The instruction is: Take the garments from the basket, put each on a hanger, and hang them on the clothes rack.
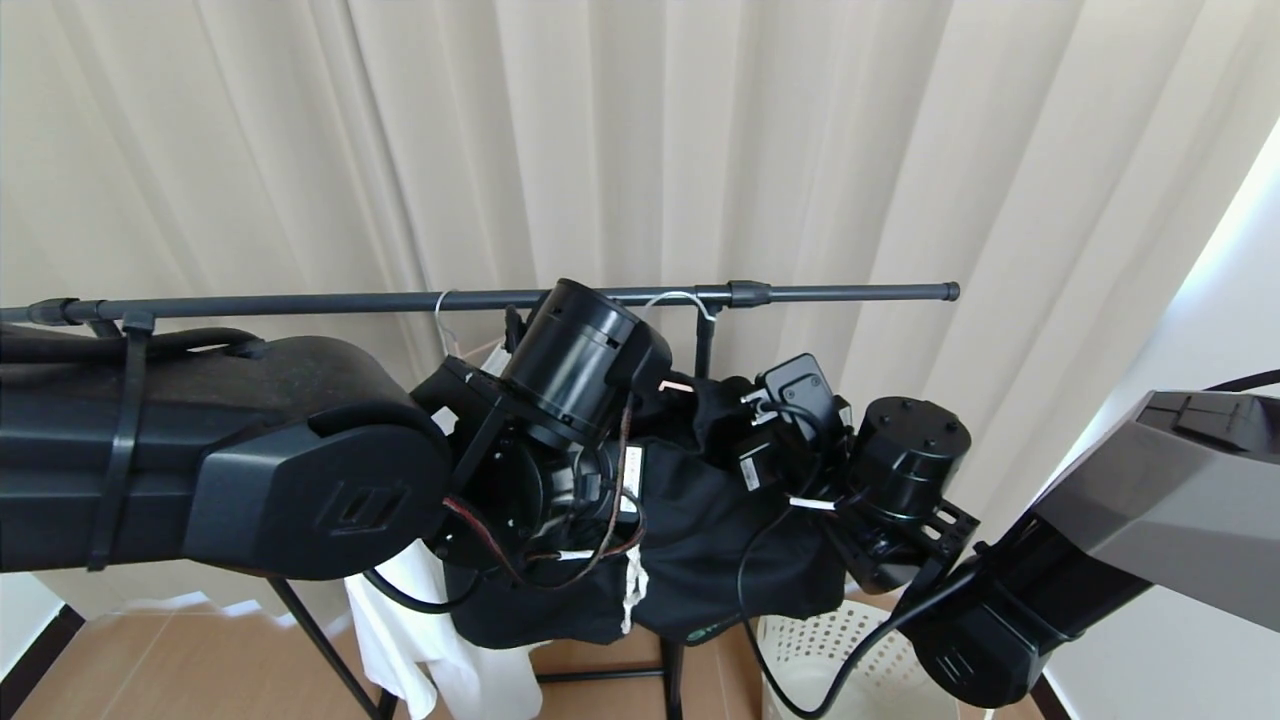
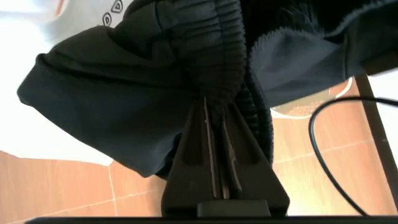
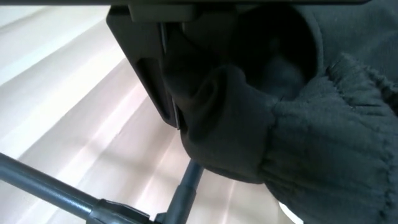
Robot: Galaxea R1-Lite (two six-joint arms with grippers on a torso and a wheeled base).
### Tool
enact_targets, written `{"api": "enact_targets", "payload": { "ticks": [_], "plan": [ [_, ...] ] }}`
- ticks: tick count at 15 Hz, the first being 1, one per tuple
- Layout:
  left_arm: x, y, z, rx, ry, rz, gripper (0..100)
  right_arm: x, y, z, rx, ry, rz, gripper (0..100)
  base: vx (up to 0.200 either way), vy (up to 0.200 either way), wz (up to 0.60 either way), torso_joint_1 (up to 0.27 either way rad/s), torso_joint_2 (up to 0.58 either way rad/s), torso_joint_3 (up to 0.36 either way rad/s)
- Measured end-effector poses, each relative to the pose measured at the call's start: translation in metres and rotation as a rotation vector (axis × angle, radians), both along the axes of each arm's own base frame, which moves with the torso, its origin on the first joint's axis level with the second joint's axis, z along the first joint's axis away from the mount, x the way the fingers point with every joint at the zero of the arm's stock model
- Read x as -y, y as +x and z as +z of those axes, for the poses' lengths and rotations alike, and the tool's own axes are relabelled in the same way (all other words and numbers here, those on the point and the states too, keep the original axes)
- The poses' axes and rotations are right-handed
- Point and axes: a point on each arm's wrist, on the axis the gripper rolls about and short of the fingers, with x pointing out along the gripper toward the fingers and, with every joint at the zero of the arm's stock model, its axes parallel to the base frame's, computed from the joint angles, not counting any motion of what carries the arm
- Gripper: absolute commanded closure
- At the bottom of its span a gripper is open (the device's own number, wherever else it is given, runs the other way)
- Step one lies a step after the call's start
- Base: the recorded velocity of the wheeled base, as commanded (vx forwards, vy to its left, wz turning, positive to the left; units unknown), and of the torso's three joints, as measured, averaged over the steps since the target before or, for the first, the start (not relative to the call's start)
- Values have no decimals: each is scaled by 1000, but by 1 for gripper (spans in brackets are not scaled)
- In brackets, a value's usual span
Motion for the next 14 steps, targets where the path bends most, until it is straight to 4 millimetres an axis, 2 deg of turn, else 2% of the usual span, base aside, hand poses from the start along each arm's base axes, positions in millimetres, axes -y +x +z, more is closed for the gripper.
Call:
{"api": "enact_targets", "payload": {
  "ticks": [14],
  "plan": [
    [4,9,1,26,-26,16,100,-3,-4,10,41,43,22,100,0,0,0,0,0,0]
  ]
}}
